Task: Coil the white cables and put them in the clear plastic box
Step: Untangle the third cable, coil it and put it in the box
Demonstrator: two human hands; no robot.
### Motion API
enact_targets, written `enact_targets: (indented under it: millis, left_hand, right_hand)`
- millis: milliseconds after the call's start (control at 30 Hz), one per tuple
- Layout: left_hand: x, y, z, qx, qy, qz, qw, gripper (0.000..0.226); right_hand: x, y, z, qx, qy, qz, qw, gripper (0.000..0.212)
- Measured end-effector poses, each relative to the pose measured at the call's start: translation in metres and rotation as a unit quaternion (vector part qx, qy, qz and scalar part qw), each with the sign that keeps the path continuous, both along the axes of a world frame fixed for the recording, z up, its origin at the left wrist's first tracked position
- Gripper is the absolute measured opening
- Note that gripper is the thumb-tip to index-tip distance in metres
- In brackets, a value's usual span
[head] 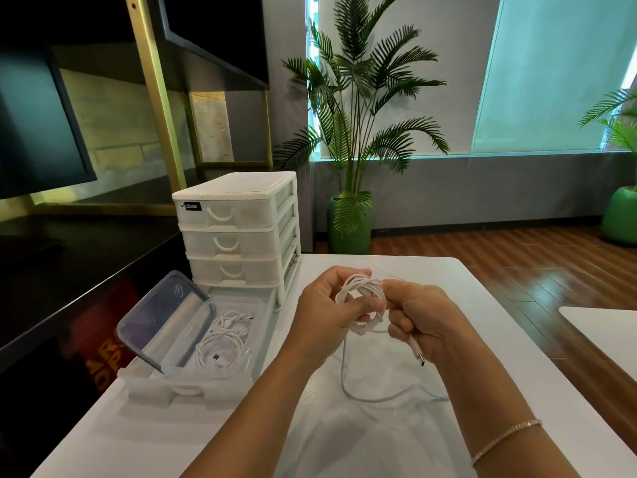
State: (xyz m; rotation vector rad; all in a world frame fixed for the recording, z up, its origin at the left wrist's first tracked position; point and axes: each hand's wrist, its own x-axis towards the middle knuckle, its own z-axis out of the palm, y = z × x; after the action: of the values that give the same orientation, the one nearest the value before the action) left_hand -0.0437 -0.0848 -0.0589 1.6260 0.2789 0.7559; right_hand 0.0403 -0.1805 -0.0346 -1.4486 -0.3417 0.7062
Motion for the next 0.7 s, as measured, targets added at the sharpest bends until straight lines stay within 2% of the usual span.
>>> enact_targets:
  millis: [100, 200, 267, 433, 567, 667, 700]
  left_hand:
    - [0.001, -0.001, -0.002, 0.004, -0.016, 0.001, 1.000, 0.023]
    - [0.000, 0.001, -0.002, -0.009, -0.041, 0.015, 0.999, 0.021]
    - [0.000, 0.005, -0.001, -0.028, -0.050, 0.028, 0.998, 0.020]
    - [0.002, 0.008, -0.002, -0.056, -0.027, 0.076, 0.995, 0.023]
    - [0.001, 0.011, -0.003, -0.062, -0.008, 0.144, 0.988, 0.027]
    - [0.001, 0.012, -0.005, -0.066, 0.006, 0.183, 0.981, 0.028]
    - [0.002, 0.012, -0.007, -0.074, 0.012, 0.192, 0.978, 0.030]
  right_hand:
    - [-0.001, 0.003, -0.002, 0.004, 0.010, 0.000, 1.000, 0.011]
    - [-0.004, 0.004, -0.003, -0.022, -0.034, 0.000, 0.999, 0.033]
    - [-0.007, 0.004, -0.003, -0.052, -0.084, -0.010, 0.995, 0.039]
    - [-0.007, 0.010, -0.008, -0.076, -0.201, -0.047, 0.975, 0.020]
    - [-0.012, 0.012, -0.008, -0.065, -0.288, -0.038, 0.955, 0.011]
    - [-0.016, 0.015, -0.012, -0.124, -0.384, -0.011, 0.915, 0.006]
    - [-0.017, 0.016, -0.013, -0.152, -0.410, -0.010, 0.899, 0.010]
